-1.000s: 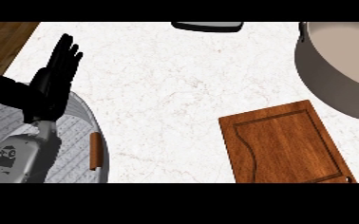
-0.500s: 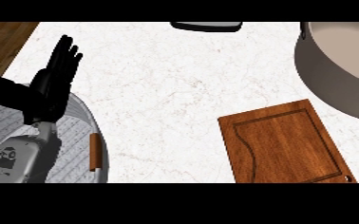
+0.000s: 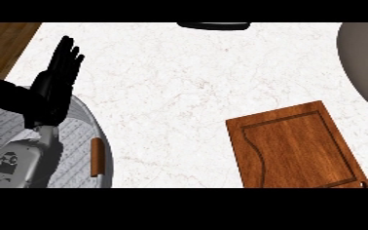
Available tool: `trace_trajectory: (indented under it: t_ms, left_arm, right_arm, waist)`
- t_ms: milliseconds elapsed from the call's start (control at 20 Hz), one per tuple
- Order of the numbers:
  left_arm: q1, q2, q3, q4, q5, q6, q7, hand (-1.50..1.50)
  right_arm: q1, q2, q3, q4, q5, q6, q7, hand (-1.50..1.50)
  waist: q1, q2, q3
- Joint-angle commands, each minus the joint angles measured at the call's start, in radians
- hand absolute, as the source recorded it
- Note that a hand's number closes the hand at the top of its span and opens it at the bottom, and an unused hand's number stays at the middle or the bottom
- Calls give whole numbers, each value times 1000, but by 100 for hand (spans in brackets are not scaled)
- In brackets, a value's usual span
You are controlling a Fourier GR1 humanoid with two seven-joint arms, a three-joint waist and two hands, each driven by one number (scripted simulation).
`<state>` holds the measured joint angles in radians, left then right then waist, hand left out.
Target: Pick the sweet potato from the cutting board and place it in the pot
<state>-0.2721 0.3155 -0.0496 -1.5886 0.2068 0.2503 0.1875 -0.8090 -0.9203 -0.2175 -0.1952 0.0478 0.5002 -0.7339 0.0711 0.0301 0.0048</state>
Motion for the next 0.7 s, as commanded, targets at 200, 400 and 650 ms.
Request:
trace_trajectory:
  t_ms: [200, 400, 650]
  left_arm:
    - [13, 12, 6, -29, 12, -20, 5, 0]
    - [11, 1, 9, -21, 15, -15, 0, 0]
    - [14, 14, 24, -10, 17, -23, -5, 0]
  right_arm:
    - [31, -79, -46, 23, -51, 196, -43, -150]
    - [50, -101, -43, 0, -56, 238, -30, -150]
    - [59, -118, -46, -20, -67, 265, -4, -150]
  waist:
    - [9, 10, 11]
    - [0, 13, 13]
    - [2, 12, 12]
